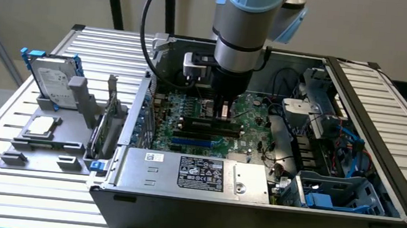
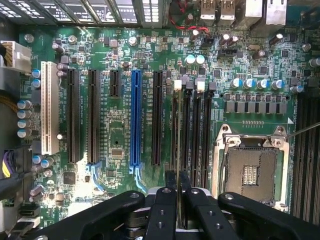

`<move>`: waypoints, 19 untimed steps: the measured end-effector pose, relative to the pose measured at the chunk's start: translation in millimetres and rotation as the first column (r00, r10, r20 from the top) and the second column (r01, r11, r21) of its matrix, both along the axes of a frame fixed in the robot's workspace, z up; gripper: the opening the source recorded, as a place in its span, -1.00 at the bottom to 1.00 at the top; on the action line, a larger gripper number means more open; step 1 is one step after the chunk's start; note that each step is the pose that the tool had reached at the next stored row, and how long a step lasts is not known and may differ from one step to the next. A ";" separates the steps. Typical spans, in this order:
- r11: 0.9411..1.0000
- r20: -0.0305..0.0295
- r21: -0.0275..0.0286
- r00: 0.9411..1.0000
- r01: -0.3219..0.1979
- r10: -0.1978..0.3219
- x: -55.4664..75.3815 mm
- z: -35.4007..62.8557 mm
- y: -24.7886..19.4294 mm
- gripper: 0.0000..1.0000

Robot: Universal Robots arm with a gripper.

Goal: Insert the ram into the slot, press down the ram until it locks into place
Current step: 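Insert the ram into the slot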

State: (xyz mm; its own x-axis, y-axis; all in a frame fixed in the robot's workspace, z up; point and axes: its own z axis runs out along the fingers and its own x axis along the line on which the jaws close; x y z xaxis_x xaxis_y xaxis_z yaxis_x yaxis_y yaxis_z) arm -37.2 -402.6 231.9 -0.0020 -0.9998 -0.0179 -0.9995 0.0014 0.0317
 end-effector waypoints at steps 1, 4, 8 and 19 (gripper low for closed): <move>1.000 0.000 0.000 1.000 0.000 0.000 0.0 -0.4 0.0 -0.73; 1.000 0.000 0.000 1.000 0.000 0.000 0.0 -1.5 0.0 -0.73; 1.000 0.000 0.000 1.000 0.000 0.000 0.0 -2.1 0.0 -0.73; 1.000 0.000 0.000 1.000 0.000 0.000 0.0 -4.5 0.4 -0.73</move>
State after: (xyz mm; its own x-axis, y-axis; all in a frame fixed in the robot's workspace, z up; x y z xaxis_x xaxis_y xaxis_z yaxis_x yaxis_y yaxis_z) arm -37.2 -402.3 227.4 -0.0020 -0.9998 -0.0176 -0.9995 0.0015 0.0317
